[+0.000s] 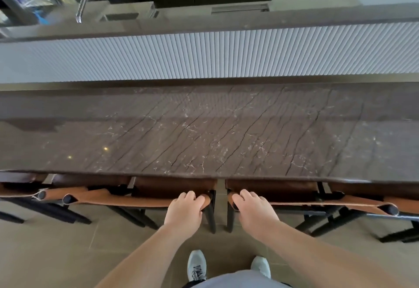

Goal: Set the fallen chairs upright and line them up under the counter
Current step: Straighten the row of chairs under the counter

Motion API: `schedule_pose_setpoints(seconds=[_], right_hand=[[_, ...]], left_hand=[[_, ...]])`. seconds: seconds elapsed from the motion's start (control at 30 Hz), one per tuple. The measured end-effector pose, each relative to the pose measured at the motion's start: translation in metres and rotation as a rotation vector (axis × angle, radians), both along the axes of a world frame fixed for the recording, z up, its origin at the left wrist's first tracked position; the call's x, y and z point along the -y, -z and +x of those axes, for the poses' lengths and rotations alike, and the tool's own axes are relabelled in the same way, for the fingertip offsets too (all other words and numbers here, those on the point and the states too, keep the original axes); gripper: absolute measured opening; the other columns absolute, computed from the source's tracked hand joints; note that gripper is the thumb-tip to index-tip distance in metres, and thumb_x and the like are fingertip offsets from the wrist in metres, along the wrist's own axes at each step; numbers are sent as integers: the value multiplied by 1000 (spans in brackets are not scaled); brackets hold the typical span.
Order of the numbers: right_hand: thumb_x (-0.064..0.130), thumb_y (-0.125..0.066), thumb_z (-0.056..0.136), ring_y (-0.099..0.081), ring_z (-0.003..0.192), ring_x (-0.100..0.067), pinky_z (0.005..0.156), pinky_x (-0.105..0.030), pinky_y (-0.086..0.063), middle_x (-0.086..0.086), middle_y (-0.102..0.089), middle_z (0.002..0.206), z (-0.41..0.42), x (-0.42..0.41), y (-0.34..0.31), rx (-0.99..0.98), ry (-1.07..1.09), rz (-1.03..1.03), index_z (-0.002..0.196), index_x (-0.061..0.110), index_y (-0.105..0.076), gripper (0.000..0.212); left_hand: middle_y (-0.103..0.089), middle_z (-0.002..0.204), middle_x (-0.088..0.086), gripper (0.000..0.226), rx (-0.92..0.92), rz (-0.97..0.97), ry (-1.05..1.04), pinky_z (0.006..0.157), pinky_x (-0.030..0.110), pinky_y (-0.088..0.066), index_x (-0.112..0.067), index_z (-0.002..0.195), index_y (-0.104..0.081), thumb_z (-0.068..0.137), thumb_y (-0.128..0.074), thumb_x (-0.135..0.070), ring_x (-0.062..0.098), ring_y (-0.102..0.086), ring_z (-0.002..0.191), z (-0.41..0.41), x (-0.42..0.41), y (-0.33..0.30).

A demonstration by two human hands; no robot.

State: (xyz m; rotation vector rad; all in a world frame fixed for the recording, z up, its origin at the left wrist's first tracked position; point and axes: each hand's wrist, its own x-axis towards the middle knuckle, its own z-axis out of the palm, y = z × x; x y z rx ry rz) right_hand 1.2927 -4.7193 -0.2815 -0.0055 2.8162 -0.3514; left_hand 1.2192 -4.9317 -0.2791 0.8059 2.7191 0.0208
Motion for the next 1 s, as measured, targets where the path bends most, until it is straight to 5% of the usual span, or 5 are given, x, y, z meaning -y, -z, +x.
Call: schedule_pose_setpoints(seconds=[0.23, 0.37, 0.53, 0.87, 1.0], right_hand=[[2, -54, 85, -56, 98, -31, 64, -37, -35, -8, -53, 112, -7, 9, 5, 72, 6, 144, 128, 16, -39, 47], [20, -50, 97, -58, 100, -28, 69, -37, -41, -5, -55, 113, -11, 3, 9, 62, -45, 146, 124, 17, -45, 27], [20, -55, 94, -60, 98, -26, 76, -38, -48, -3, -57, 112, -12, 3, 9, 69, -65, 148, 125, 17, -47, 32], [12, -53, 94, -59, 94, -28, 66, -36, -40, -6, -57, 110, -12, 37, 10, 77, -26, 137, 127, 14, -46, 34], [13, -54, 93, -58, 95, -27, 64, -35, -40, -4, -55, 112, -11, 36, 9, 72, -25, 136, 129, 16, -45, 37]], left_hand=[[-53, 108, 2, 25, 2, -58, 110, 68, 34, -36, -22, 120, -50, 95, -49, -28, 25, -52, 100, -16, 1, 5], [-53, 103, 1, 19, 18, -39, 146, 65, 34, -36, -23, 110, -53, 93, -51, -33, 24, -53, 97, -23, 4, 5], [-54, 103, 1, 18, 10, 2, 179, 62, 34, -35, -23, 107, -54, 93, -52, -35, 23, -53, 93, -25, 9, 7], [-55, 108, 1, 22, 33, 37, 210, 68, 34, -48, -24, 111, -55, 93, -55, -35, 23, -55, 94, -32, 8, 7], [-55, 110, 1, 21, 32, 47, 218, 64, 32, -41, -24, 110, -55, 93, -54, -36, 22, -55, 94, -30, 8, 6]])
